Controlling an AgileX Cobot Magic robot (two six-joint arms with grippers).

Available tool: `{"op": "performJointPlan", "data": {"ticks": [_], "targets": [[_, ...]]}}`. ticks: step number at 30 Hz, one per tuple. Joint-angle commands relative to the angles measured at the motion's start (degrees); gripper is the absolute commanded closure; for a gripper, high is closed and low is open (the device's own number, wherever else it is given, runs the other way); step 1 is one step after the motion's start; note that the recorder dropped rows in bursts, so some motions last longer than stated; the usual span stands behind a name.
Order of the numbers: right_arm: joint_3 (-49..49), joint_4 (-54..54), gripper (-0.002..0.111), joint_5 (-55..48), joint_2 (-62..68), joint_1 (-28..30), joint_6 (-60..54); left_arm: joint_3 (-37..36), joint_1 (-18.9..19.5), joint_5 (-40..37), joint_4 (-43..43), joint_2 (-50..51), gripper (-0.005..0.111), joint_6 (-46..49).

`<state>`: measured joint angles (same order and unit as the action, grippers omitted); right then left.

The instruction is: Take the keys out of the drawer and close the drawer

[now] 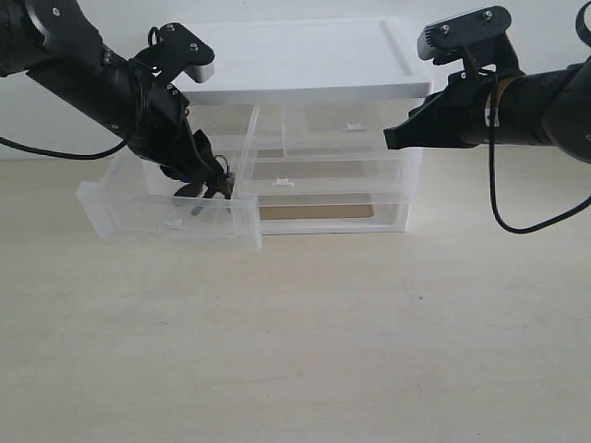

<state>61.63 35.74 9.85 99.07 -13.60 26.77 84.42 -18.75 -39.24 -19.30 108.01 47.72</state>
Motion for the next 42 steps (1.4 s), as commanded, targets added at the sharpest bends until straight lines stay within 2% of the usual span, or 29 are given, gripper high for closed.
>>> {"op": "performJointPlan", "data": {"ticks": [1,3,4,5,6,12,17,20,21,22,25,27,35,37,38,40,42], "targets": [[1.1,-0.9,0.108,3.6,0.5,0.9,0.1,-0.2,0.9,-0.1,0.7,2.4,0.06,0.3],[1.1,-0.9,0.108,3.7,0.5,0.9,0.1,-0.2,0.9,-0.2,0.7,2.4,0.066,0.7],[1.1,-0.9,0.108,3.7,0.5,0.9,0.1,-0.2,0.9,-0.2,0.7,2.4,0.074,0.7],[1.1,-0.9,0.108,3.7,0.5,0.9,0.1,-0.2,0.9,-0.2,0.7,2.4,0.083,1.2],[1.1,-0.9,0.108,3.7,0.5,0.9,0.1,-0.2,0.9,-0.6,0.7,2.4,0.103,2.7],[1.1,-0.9,0.108,3.9,0.5,0.9,0.1,-0.4,0.9,-3.5,-2.8,-3.2,0.102,6.7],[1.1,-0.9,0.108,3.9,0.5,0.9,0.1,-4.4,0.9,-2.1,-7.7,-10.4,0.102,11.9],[1.1,-0.9,0.108,3.8,0.5,0.9,0.1,-4.5,0.9,-3.1,-8.3,-10.8,0.102,11.9],[1.1,-0.9,0.108,3.7,0.5,0.9,0.1,-4.5,0.9,-3.8,-8.3,-9.9,0.092,13.4],[1.1,-0.9,0.108,3.7,0.5,0.9,0.1,-4.5,0.9,-3.8,-9.2,-9.0,0.075,13.6],[1.1,-0.9,0.108,3.7,0.5,0.9,0.1,-4.5,0.9,-2.3,-10.1,-7.0,0.04,13.3],[1.1,-0.9,0.108,3.7,0.5,0.9,0.1,-4.5,0.9,-2.2,-10.9,-5.7,0.035,11.8],[1.1,-0.9,0.108,3.8,0.5,0.9,0.1,-4.4,0.9,-2.4,-10.8,-2.7,0.035,9.3],[1.1,-0.9,0.108,3.8,0.5,0.9,0.1,-4.4,0.9,-2.4,-10.8,-2.0,0.038,8.7],[1.1,-0.9,0.108,3.8,0.5,0.9,0.1,-4.4,0.9,-2.4,-10.8,-1.5,0.044,8.6],[1.1,-0.9,0.108,3.8,0.5,0.9,0.1,-4.4,0.9,-2.4,-9.8,-1.0,0.061,8.6],[1.1,-0.9,0.108,4.0,0.5,0.9,0.1,-4.4,0.9,-2.4,-7.4,-0.7,0.085,8.5]]}}
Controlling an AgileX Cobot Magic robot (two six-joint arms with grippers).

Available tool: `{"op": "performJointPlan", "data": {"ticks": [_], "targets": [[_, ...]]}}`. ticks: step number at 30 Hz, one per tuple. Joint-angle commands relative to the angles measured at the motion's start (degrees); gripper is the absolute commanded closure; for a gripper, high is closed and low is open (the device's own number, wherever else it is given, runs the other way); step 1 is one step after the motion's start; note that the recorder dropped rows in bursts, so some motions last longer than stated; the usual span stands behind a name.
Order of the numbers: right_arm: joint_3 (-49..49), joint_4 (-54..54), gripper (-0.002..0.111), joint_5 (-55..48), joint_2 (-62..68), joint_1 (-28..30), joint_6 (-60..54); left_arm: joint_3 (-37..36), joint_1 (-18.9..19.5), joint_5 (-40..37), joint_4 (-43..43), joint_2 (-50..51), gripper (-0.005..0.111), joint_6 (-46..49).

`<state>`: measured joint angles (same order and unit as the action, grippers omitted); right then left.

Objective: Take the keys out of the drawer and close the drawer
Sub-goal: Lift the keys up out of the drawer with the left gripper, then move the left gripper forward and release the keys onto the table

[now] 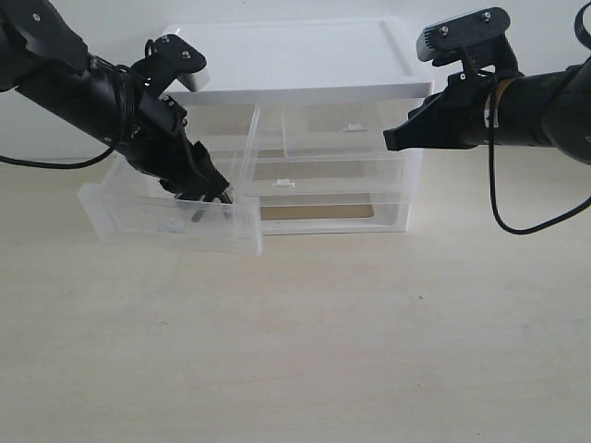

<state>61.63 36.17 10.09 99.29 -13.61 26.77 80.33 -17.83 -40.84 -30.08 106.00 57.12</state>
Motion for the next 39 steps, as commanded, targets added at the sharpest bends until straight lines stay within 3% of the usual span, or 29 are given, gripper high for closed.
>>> {"op": "performJointPlan", "data": {"ticks": [1,2,22,31,36,39], "targets": [[1.1,-1.3,0.108,3.7,0.3,0.9,0.1,-0.3,0.0,-0.8,4.2,1.3,0.095,-0.9],[1.1,-1.3,0.108,3.7,0.3,0.9,0.1,-0.3,0.0,-0.8,4.7,1.3,0.102,-0.9],[1.1,-1.3,0.108,3.8,0.3,0.9,-0.1,-4.5,0.0,5.6,3.5,-13.7,0.102,2.5],[1.1,-1.3,0.108,3.8,0.3,0.9,-0.1,-7.9,0.0,9.5,-1.9,-24.9,0.102,5.0],[1.1,-1.3,0.108,3.8,0.3,0.9,-0.1,-13.8,-0.6,9.9,-4.0,-33.5,0.102,3.4],[1.1,-1.3,0.108,3.8,0.3,0.9,-0.1,-18.8,-3.2,13.1,-6.6,-37.3,0.102,4.8]]}}
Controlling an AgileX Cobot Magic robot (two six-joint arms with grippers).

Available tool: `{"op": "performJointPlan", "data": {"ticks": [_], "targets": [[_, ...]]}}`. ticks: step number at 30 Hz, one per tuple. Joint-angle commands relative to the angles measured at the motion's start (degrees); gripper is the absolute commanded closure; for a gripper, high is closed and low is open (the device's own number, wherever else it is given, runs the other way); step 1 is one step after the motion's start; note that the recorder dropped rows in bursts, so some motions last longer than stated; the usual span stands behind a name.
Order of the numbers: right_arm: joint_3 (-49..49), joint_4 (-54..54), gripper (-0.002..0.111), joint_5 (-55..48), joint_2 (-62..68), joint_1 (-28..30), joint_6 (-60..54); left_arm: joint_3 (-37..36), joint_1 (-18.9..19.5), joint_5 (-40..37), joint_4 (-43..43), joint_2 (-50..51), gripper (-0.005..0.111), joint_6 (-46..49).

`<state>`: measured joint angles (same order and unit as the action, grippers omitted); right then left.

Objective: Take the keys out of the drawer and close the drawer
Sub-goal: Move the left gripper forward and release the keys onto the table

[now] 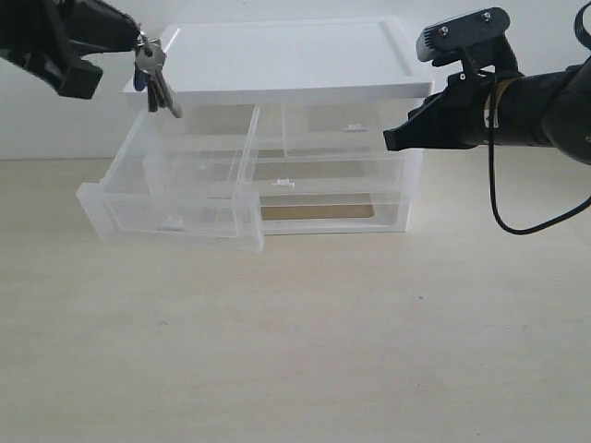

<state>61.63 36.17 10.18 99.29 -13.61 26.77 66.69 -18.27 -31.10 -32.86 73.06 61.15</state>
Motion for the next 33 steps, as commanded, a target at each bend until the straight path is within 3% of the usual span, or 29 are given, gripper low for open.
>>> {"op": "performJointPlan", "data": {"ticks": [1,7,13,23,28,29,32,33], "targets": [[1.1,-1.3,0.108,3.8,0.3,0.9,-0.1,-6.6,-4.2,3.9,-5.6,-5.3,0.102,1.8],[1.1,-1.3,0.108,3.7,0.3,0.9,-0.1,-15.2,-11.9,4.3,-14.5,-5.1,0.102,9.4],[1.1,-1.3,0.108,3.7,0.3,0.9,0.2,-21.9,-17.3,6.0,-21.2,-1.1,0.102,15.9],[1.1,-1.3,0.108,3.3,0.3,0.9,0.2,-21.9,-18.4,12.6,-34.2,17.7,0.102,29.9],[1.1,-1.2,0.108,3.3,0.3,0.9,0.1,-19.5,-18.4,14.1,-35.9,21.6,0.102,30.0],[1.1,-1.2,0.108,3.3,0.3,0.9,0.1,-19.1,-18.4,14.1,-35.9,21.4,0.1,30.0],[1.1,-1.2,0.108,3.3,0.3,0.9,-0.1,-19.1,-18.4,15.2,-35.9,17.4,0.074,29.0],[1.1,-1.2,0.108,3.3,0.3,0.9,-0.1,-19.2,-18.4,15.1,-35.9,16.3,0.071,28.0]]}}
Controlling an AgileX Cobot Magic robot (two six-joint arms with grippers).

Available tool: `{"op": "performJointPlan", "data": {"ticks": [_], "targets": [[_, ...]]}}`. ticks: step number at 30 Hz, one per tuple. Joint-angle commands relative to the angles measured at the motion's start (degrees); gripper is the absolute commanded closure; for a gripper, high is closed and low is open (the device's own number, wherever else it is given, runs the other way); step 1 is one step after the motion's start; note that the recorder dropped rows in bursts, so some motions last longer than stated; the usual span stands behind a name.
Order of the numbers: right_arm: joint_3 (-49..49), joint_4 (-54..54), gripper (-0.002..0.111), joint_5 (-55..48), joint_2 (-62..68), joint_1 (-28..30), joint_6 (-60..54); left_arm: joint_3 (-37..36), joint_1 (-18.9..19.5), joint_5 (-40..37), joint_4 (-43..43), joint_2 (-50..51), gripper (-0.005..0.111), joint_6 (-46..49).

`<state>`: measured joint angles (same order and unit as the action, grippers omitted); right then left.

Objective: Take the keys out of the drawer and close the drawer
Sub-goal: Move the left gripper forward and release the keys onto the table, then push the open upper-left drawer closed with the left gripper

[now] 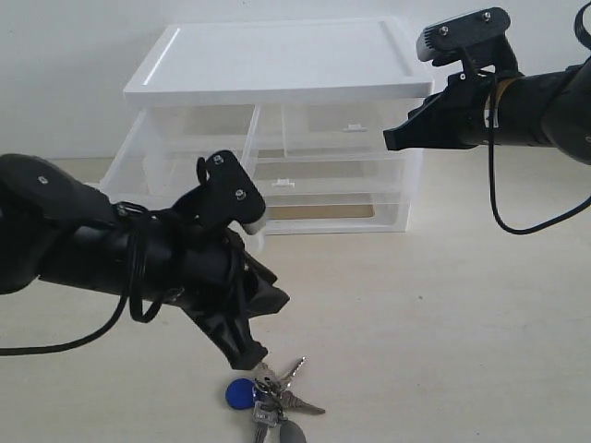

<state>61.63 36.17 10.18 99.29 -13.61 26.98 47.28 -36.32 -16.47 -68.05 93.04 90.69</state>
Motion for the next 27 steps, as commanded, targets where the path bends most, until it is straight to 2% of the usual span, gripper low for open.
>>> {"op": "performJointPlan", "data": {"ticks": [1,3,4,7,10,13,16,17,19,20,23,24,27], "targets": [[1.1,-1.2,0.108,3.3,0.3,0.9,-0.3,-0.4,-0.3,0.3,-0.7,-5.9,0.07,-2.5],[1.1,-1.2,0.108,3.3,0.3,0.9,-0.4,-2.7,-0.3,2.6,-0.7,-9.5,0.073,-5.2],[1.1,-1.2,0.108,3.2,0.3,0.9,-0.4,-4.8,-0.3,5.2,-0.7,-11.5,0.078,-8.0],[1.1,-1.2,0.108,3.2,0.3,0.9,-0.4,-10.7,-0.3,6.2,-0.8,-13.5,0.09,-10.4],[1.1,-1.2,0.108,3.1,0.3,0.9,-0.4,-14.3,-0.3,8.6,-1.9,-13.6,0.093,-10.4],[1.1,-1.2,0.108,2.8,0.3,0.9,-0.3,-16.1,-0.3,21.9,-6.5,-13.7,0.093,-11.9],[1.1,-1.2,0.108,2.8,0.3,0.9,-0.3,-16.2,-0.3,30.5,-4.6,-13.7,0.093,-12.7],[1.1,-1.2,0.108,2.8,0.3,0.9,-0.3,-16.2,-0.3,35.9,1.6,-13.4,0.093,-19.1],[1.1,-1.2,0.108,2.8,0.3,0.9,-0.3,-16.2,-0.3,37.9,10.7,-12.5,0.093,-27.7],[1.1,-1.2,0.108,2.8,0.3,0.9,-0.3,-16.2,-0.3,37.9,19.5,-11.8,0.093,-35.0],[1.1,-1.2,0.108,2.8,0.3,0.9,-0.3,-16.2,-0.2,41.5,38.6,-10.0,0.093,-53.7],[1.1,-1.2,0.108,2.8,0.3,0.9,-0.3,-16.2,-0.2,44.1,42.3,-9.3,0.094,-57.1],[1.1,-1.2,0.108,2.5,0.3,0.9,-0.2,-15.5,0.0,51.7,43.0,-6.9,0.093,-57.3]]}}
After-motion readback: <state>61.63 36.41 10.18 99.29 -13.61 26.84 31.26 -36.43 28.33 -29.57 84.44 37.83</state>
